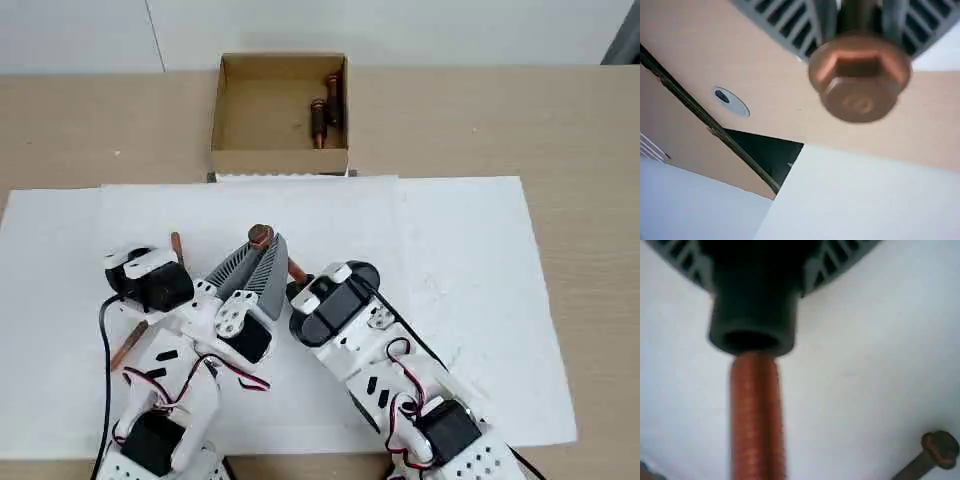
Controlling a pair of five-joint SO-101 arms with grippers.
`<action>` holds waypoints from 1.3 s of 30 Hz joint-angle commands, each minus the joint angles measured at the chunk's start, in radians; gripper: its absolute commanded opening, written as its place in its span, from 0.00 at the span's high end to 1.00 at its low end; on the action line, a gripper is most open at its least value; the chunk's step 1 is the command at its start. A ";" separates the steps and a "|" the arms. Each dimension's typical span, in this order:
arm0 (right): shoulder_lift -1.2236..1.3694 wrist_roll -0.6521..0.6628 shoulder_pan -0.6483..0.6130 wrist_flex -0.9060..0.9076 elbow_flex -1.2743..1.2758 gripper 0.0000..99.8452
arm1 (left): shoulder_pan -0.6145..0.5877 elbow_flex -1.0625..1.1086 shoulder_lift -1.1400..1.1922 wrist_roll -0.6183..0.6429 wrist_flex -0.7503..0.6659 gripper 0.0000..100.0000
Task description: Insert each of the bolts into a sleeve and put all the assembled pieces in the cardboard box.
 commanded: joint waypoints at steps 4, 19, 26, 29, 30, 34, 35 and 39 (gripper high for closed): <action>-0.004 0.025 -0.008 -0.031 -0.017 1.00 | 0.005 -0.008 -0.008 0.006 -0.032 0.99; -0.005 0.083 -0.010 -0.157 -0.017 1.00 | 0.044 0.013 -0.003 0.006 -0.003 0.99; -0.005 0.135 -0.010 -0.177 -0.017 1.00 | 0.138 0.015 -0.003 0.006 0.114 0.99; -0.005 0.137 -0.010 -0.217 -0.017 1.00 | 0.138 0.019 -0.003 0.006 0.133 0.99; -0.005 0.137 -0.010 -0.222 -0.017 1.00 | 0.138 0.019 -0.003 0.006 0.147 0.99; -0.005 0.137 -0.010 -0.219 -0.014 1.00 | 0.132 0.019 -0.003 0.003 0.180 0.99; -0.005 0.137 -0.010 -0.219 -0.014 1.00 | 0.130 0.019 -0.003 0.002 0.180 0.99; -0.005 0.137 -0.008 -0.219 -0.012 1.00 | 0.130 0.019 -0.003 -0.034 0.180 0.89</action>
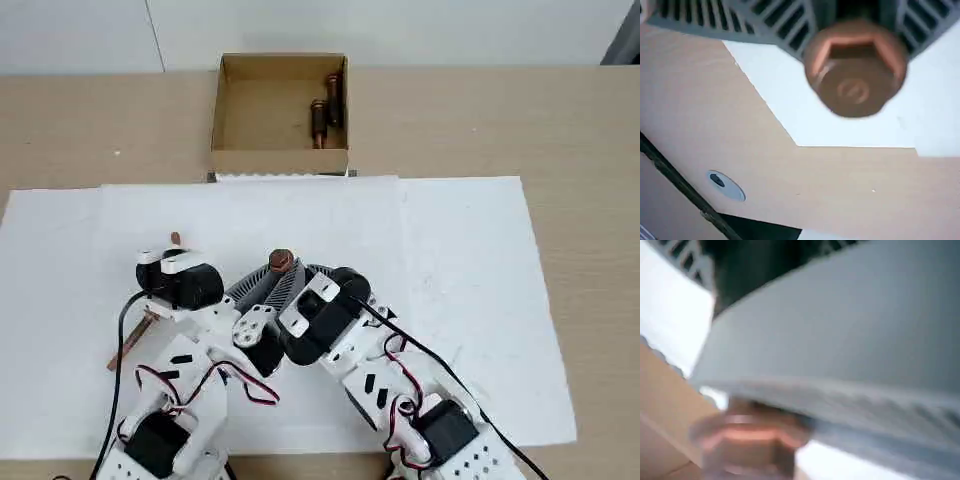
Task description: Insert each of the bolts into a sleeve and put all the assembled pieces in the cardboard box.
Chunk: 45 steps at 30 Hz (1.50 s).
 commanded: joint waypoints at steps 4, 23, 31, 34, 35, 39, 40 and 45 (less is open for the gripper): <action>-0.007 0.008 -0.001 -0.045 -0.015 1.00 | 0.023 -0.001 0.003 -0.078 0.023 0.83; -0.005 0.008 0.001 -0.045 0.014 1.00 | -0.103 -0.024 0.003 -0.203 0.023 0.82; -0.005 0.008 0.002 -0.045 0.015 1.00 | -0.110 -0.105 0.003 -0.206 0.023 0.83; -0.005 0.008 0.013 -0.045 0.014 1.00 | -0.150 -0.153 0.003 -0.261 0.018 0.87; -0.005 0.008 0.025 -0.045 0.014 1.00 | -0.169 -0.163 0.002 -0.285 0.017 0.91; -0.005 0.003 0.110 -0.038 0.014 1.00 | -0.262 -0.171 -0.002 -0.414 0.018 0.99; -0.005 0.002 0.136 -0.019 0.012 1.00 | -0.290 -0.170 -0.002 -0.451 0.021 0.99; -0.005 -0.071 0.268 0.125 0.006 1.00 | -0.430 -0.064 -0.002 -0.603 0.023 0.99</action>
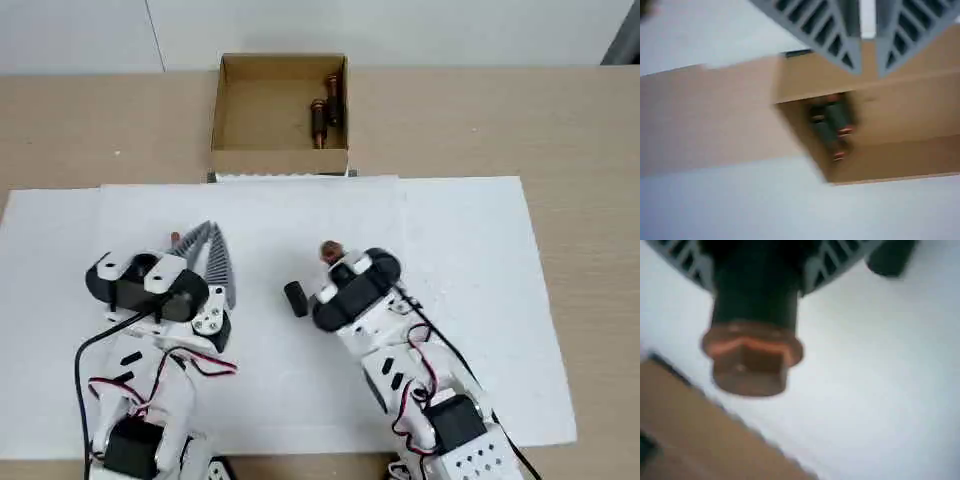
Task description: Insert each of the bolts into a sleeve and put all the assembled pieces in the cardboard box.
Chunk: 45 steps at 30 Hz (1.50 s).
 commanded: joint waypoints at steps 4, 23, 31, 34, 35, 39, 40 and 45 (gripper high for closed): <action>-0.005 -0.166 0.157 0.156 -0.043 1.00 | -0.149 0.166 -0.005 -0.143 0.003 0.99; 0.400 -0.376 0.219 0.526 -0.594 1.00 | -0.144 0.237 -0.005 -0.152 0.210 0.99; 0.918 -0.370 0.222 0.421 -0.996 1.00 | -0.141 0.237 -0.005 -0.157 0.210 0.99; 1.090 -0.368 0.223 0.364 -1.126 1.00 | -0.141 0.237 -0.005 -0.157 0.210 0.99; 1.144 -0.367 0.223 0.349 -1.175 1.00 | -0.138 0.237 -0.005 -0.158 0.210 0.99; 1.356 -0.272 0.217 0.285 -1.393 1.00 | -0.140 0.237 -0.005 -0.158 0.210 0.99; 1.408 -0.247 0.217 0.275 -1.445 1.00 | -0.140 0.237 -0.005 -0.158 0.210 0.99; 1.659 -0.150 0.217 0.265 -1.715 1.00 | -0.143 0.237 -0.005 -0.157 0.210 0.99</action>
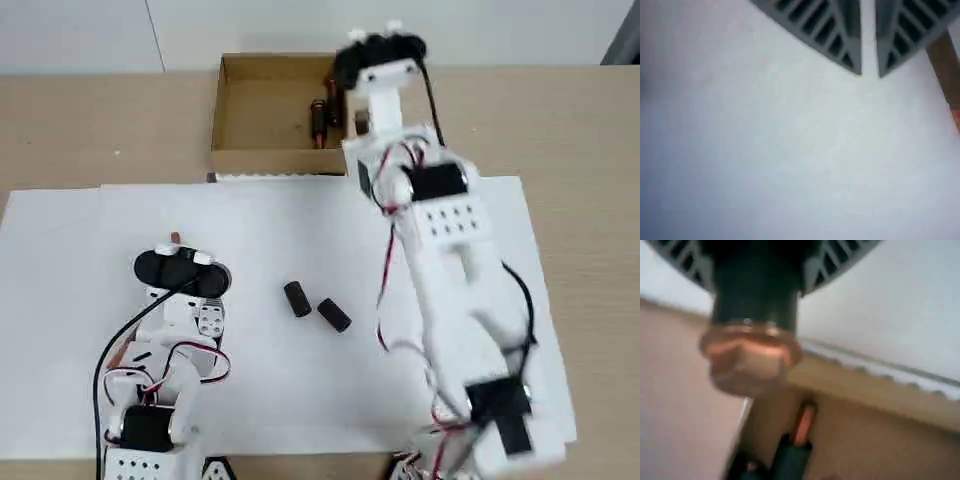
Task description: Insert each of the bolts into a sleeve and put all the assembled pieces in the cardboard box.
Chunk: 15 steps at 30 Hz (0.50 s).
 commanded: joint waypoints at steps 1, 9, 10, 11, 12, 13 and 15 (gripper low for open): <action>0.143 0.071 0.002 -0.030 -0.249 1.00 | -0.002 -0.004 -0.008 -0.008 0.003 0.99; 0.467 0.296 -0.058 -0.030 -0.614 1.00 | -0.002 -0.004 -0.008 -0.008 0.003 0.99; 0.501 0.336 -0.070 -0.030 -0.647 1.00 | -0.002 -0.004 -0.008 -0.008 0.003 0.99; 0.536 0.376 -0.082 -0.030 -0.686 1.00 | -0.002 -0.004 -0.008 -0.006 0.003 0.99; 0.568 0.411 -0.093 -0.030 -0.721 1.00 | -0.002 -0.004 -0.008 -0.006 0.003 0.99; 0.601 0.443 -0.104 -0.031 -0.756 1.00 | -0.002 -0.004 -0.008 -0.006 0.003 0.99; 0.664 0.503 -0.120 -0.056 -0.818 1.00 | -0.002 -0.004 -0.008 -0.006 0.003 0.99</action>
